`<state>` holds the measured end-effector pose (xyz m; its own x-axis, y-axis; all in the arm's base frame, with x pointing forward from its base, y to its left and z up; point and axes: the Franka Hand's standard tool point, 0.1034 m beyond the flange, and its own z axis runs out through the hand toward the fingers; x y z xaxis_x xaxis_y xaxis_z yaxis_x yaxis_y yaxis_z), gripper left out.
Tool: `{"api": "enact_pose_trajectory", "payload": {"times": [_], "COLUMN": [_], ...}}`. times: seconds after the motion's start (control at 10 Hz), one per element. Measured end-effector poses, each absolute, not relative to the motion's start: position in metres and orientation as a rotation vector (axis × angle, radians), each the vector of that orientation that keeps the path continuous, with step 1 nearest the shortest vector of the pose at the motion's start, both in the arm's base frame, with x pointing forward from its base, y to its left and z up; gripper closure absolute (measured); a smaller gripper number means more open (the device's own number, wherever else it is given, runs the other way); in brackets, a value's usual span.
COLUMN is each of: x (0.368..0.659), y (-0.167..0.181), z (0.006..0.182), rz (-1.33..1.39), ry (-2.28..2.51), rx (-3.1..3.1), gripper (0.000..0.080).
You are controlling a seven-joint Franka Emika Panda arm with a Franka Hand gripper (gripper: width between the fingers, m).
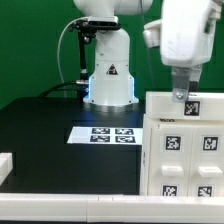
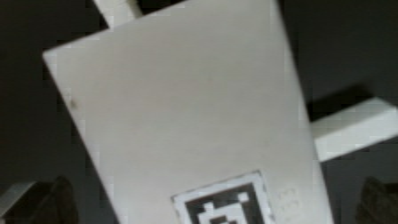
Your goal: Assemble cabinet
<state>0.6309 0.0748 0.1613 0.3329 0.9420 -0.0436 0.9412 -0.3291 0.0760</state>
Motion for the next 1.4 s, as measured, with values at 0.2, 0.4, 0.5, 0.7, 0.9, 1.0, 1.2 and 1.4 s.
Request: {"api": "enact_pose_trajectory", "payload": {"times": [0.2,0.4,0.5,0.7,0.9,1.0,1.2,1.4], "x": [0.6311,0.6309,0.6309,0.6309,0.6311,0.6305,0.6311,0.6309], "y": [0.0724,0.0715,0.0714,0.0713,0.0732,0.0754,0.0758,0.0765], "z": [0.1575,0.1568,0.1567,0.1566,0.1568,0.1566,0.1568,0.1566], "rz": [0.004,0.005,0.006,0.024,0.048,0.056,0.069,0.073], "ry": [1.760,1.712,1.690,1.393,0.983,0.771,0.392,0.248], "rx": [2.496,2.530,2.545,2.720,2.895,2.961,3.052,3.070], "gripper": [0.0029,0.0246,0.0246,0.0246,0.0246,0.0246,0.0246,0.0245]}}
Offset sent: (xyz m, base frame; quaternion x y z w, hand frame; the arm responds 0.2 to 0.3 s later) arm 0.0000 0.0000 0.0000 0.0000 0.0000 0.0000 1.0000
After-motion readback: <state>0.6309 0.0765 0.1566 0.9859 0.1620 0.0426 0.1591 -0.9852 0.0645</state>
